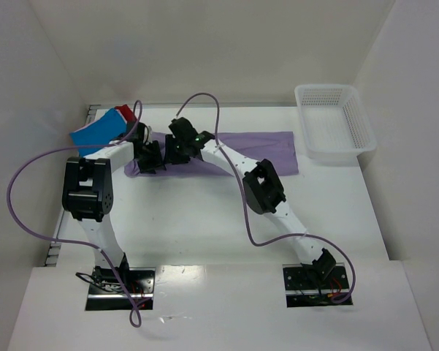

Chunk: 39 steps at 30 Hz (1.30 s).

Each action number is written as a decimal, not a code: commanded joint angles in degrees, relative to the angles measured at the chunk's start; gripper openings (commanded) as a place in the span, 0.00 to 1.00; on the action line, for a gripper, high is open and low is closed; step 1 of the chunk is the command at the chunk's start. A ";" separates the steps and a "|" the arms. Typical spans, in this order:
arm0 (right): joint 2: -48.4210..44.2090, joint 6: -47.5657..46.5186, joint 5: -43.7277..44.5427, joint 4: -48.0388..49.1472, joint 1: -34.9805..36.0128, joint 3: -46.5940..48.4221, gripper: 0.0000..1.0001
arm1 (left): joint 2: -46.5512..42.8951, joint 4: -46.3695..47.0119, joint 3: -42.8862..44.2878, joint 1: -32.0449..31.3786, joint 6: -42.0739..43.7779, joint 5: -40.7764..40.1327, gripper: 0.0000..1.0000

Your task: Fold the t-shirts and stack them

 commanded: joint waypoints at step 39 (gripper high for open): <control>16.95 1.68 14.06 3.54 -3.00 28.97 0.02 | 3.03 -1.00 -2.22 -0.55 0.21 -3.61 0.57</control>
